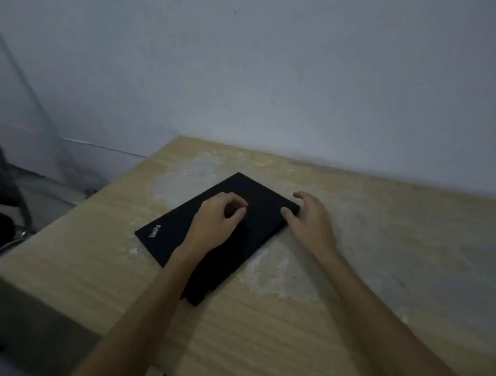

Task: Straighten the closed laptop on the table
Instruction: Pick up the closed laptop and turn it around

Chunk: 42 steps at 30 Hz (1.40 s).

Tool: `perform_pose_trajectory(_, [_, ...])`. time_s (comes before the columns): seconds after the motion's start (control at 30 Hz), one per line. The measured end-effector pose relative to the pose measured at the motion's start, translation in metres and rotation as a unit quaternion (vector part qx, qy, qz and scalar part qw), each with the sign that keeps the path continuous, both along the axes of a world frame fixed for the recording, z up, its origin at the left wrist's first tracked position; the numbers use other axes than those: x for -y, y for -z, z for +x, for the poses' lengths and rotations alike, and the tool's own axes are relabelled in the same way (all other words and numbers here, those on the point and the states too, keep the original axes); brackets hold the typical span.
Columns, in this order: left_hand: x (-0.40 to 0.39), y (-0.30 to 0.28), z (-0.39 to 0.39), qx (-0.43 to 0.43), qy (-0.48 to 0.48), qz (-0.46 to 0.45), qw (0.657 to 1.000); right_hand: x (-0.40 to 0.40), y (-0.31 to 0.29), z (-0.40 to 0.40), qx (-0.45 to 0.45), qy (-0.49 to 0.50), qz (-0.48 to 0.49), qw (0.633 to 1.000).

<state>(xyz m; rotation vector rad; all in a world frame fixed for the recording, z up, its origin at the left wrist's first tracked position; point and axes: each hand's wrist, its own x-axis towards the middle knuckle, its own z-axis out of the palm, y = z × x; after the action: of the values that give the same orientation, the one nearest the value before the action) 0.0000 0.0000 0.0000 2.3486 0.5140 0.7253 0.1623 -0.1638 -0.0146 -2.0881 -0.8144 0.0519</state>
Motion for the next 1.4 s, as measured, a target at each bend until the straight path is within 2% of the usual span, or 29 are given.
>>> perform_pose_trajectory(0.13, [-0.025,0.003,-0.009,-0.098,-0.077,0.028,0.992,-0.023,0.002,-0.008,-0.039,0.015,-0.052,0.998])
perform_pose_trajectory(0.23, [-0.035,0.008,-0.008,-0.142,-0.106,0.040,0.983,-0.031,0.006,-0.009,-0.002,0.024,-0.113,0.993])
perform_pose_trajectory(0.43, [-0.048,0.010,0.010,-0.204,-0.159,0.069,0.963,-0.034,0.008,-0.012,0.022,0.024,-0.112,0.993])
perform_pose_trajectory(0.67, [-0.067,0.009,0.024,-0.140,-0.205,0.012,0.969,-0.032,0.010,-0.015,0.019,0.028,-0.099,0.995])
perform_pose_trajectory(0.8, [-0.074,0.009,0.032,-0.127,-0.219,0.022,0.967,-0.040,0.010,-0.021,-0.012,0.018,-0.099,0.995])
perform_pose_trajectory(0.97, [-0.071,0.005,0.044,-0.162,-0.216,0.045,0.962,-0.045,0.012,-0.020,-0.027,0.026,-0.095,0.995])
perform_pose_trajectory(1.2, [-0.077,-0.024,0.056,-0.210,-0.213,0.122,0.946,-0.046,0.009,-0.019,-0.076,0.020,-0.013,0.997])
perform_pose_trajectory(1.3, [-0.076,-0.030,0.055,-0.224,-0.223,0.093,0.944,-0.043,0.002,-0.019,-0.083,0.002,0.009,0.996])
perform_pose_trajectory(1.4, [-0.078,-0.028,0.048,-0.243,-0.216,0.019,0.945,-0.039,-0.009,-0.015,-0.080,0.000,0.049,0.996])
